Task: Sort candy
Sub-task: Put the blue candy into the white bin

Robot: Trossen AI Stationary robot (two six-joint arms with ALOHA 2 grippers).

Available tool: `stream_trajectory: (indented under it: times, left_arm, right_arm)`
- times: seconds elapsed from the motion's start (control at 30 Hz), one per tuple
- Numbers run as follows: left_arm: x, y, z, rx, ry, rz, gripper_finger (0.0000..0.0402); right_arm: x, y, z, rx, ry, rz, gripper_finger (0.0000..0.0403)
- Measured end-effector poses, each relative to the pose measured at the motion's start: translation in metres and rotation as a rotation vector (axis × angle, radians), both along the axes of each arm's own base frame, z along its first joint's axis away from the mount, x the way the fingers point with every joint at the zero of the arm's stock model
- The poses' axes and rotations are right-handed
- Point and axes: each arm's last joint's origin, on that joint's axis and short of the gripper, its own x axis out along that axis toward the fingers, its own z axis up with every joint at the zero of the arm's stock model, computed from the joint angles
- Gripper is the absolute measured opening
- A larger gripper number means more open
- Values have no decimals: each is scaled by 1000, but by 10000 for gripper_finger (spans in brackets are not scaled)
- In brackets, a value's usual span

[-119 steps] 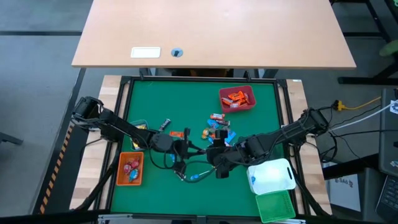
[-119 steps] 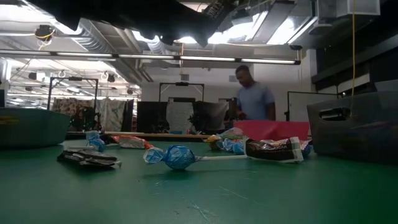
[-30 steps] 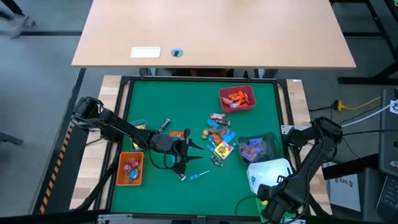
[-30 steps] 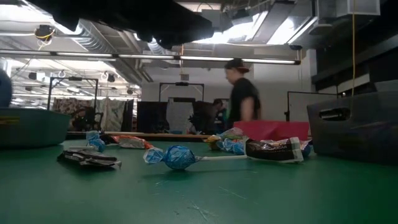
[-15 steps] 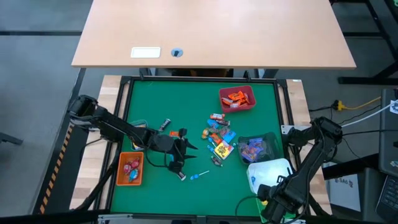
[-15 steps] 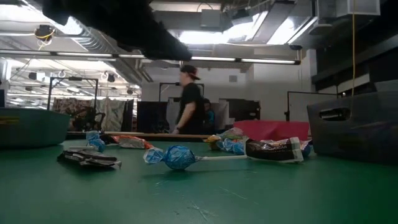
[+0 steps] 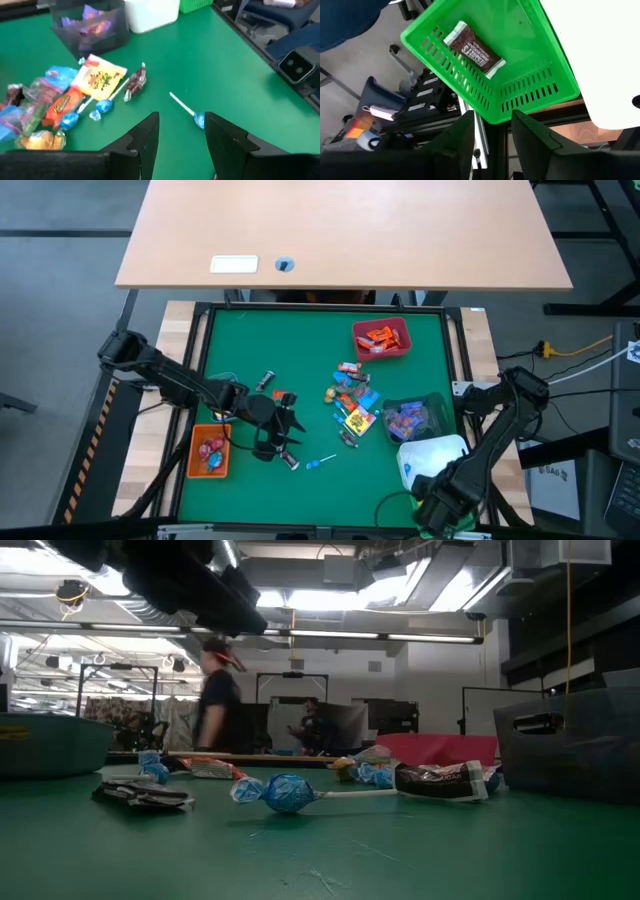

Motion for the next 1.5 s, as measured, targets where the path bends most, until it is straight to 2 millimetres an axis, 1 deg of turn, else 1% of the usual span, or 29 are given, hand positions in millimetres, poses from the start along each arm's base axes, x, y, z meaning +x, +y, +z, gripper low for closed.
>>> stream_trajectory:
  times: [0.13, 0.23, 0.37, 0.47, 0.53, 0.63, 0.73, 0.87, 0.97, 1.1, 1.2, 1.3, 1.4, 1.5]
  left_arm:
    - [0, -3, 0, -4, -12, -8, 146]
    - [0, -5, 0, -1, -7, -15, 146]
    - [-1, -6, 0, 2, -7, -16, 146]
    - [-1, -6, 0, 1, -8, -16, 146]
    - [-1, -6, 0, 1, -7, -16, 146]
    - [-1, -6, 0, 1, -7, -16, 146]
    - [-1, -6, -1, 1, -6, -16, 146]
    - [-1, -6, -1, 2, -2, -17, 146]
    - [-1, -7, -1, 2, -2, -18, 146]
    - [-1, -7, -1, 3, 1, -19, 146]
    - [-1, -7, -1, 3, 2, -19, 146]
    - [-1, -7, -1, 2, 1, -20, 146]
    - [-1, -7, -1, 2, 2, -20, 146]
    - [-1, -7, -1, 2, 2, -20, 146]
  right_arm:
    - [7, -5, 1, 48, 36, -1, 127]
    - [12, -7, 7, 87, 25, 24, 127]
    - [20, -8, 24, 128, -16, 34, 127]
    - [24, -10, 38, 116, -69, 28, 127]
    - [27, -11, 46, 86, -150, 41, 127]
    - [37, -14, 55, 14, -352, 86, 127]
    - [50, -19, 58, -102, -573, 144, 127]
    - [69, -30, 59, -325, -812, 202, 127]
    - [86, -43, 55, -454, -868, 255, 127]
    - [111, -61, 44, -489, -845, 336, 127]
    - [132, -73, 32, -467, -824, 393, 127]
    - [153, -83, 18, -396, -812, 465, 127]
    - [169, -91, 6, -341, -819, 525, 127]
    - [181, -98, -4, -282, -823, 582, 127]
